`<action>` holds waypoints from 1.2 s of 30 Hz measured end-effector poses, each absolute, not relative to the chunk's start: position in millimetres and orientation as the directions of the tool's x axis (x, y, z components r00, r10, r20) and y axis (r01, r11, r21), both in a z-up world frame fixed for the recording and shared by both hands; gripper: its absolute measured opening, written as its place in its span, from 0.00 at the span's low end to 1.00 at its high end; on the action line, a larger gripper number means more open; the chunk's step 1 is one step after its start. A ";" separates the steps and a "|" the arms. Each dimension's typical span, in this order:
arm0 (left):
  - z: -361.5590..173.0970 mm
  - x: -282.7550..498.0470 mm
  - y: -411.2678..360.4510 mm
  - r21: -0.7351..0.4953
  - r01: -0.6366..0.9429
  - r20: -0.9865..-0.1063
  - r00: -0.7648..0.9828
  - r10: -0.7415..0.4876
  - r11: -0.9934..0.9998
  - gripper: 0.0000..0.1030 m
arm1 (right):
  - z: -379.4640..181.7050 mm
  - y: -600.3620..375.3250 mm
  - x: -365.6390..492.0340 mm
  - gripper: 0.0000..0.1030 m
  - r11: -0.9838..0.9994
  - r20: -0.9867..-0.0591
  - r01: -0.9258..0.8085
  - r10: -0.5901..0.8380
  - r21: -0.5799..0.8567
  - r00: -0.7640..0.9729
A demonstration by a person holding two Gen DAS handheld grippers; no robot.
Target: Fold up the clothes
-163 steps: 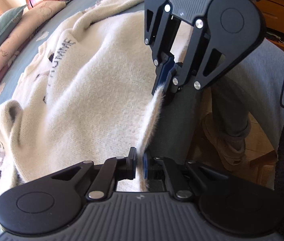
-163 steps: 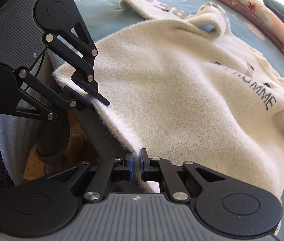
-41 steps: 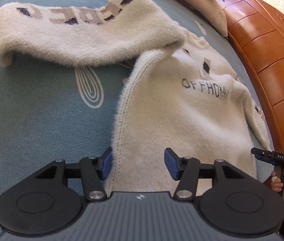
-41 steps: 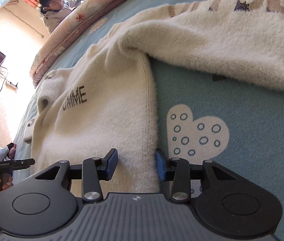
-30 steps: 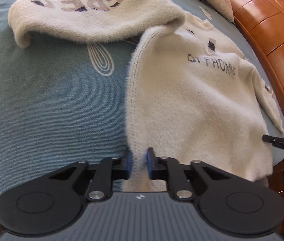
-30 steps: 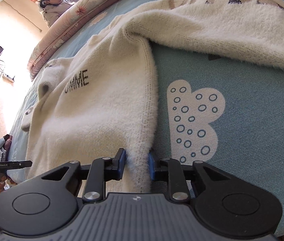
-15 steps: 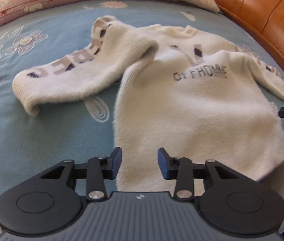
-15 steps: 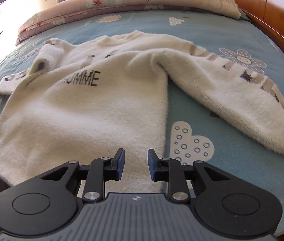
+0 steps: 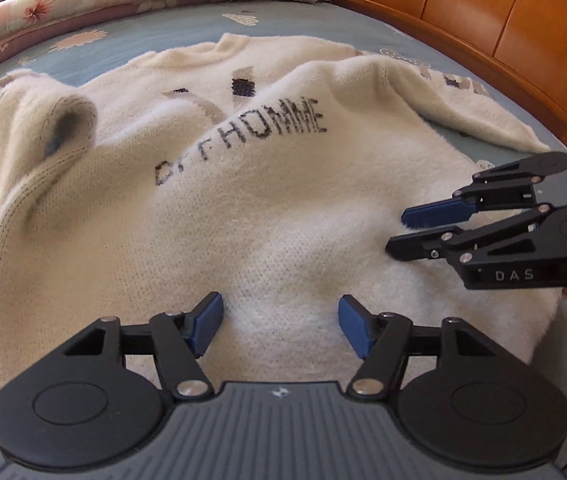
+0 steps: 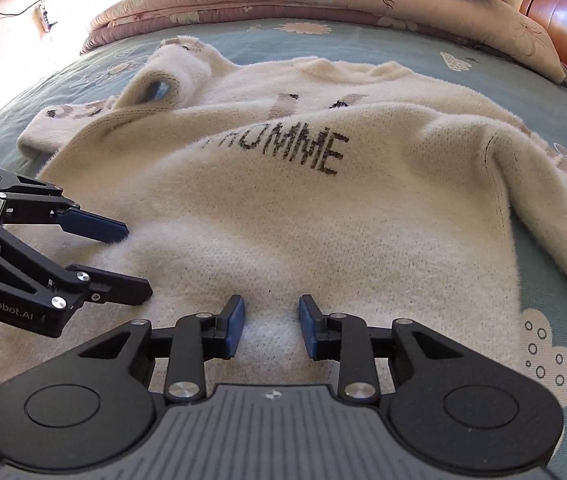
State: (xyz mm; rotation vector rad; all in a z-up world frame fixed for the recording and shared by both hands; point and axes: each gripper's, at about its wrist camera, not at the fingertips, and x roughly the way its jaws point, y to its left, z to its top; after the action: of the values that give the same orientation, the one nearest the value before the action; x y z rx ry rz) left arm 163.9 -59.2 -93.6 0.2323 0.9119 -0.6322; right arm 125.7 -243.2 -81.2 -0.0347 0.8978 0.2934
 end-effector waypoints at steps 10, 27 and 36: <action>-70.5 155.2 -40.0 -0.062 0.569 -0.780 0.485 -0.395 0.820 0.67 | -61.8 -242.0 111.7 0.45 0.970 -0.756 -0.216 0.226 0.114 0.614; -88.2 119.5 18.6 -0.024 0.400 -0.877 0.432 -0.211 0.916 0.73 | -81.9 -271.0 89.7 0.52 0.987 -0.776 0.009 0.122 0.163 0.619; 11.1 126.2 -2.0 -0.030 0.363 -0.776 0.579 -0.251 0.931 0.74 | 24.6 -258.8 90.7 0.56 0.998 -0.675 0.009 0.037 0.065 0.736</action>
State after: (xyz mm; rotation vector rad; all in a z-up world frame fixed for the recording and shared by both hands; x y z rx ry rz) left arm 126.2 -2.0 11.1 0.1377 0.8832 -0.3604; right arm 90.7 -258.8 24.6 0.0660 0.7429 0.0153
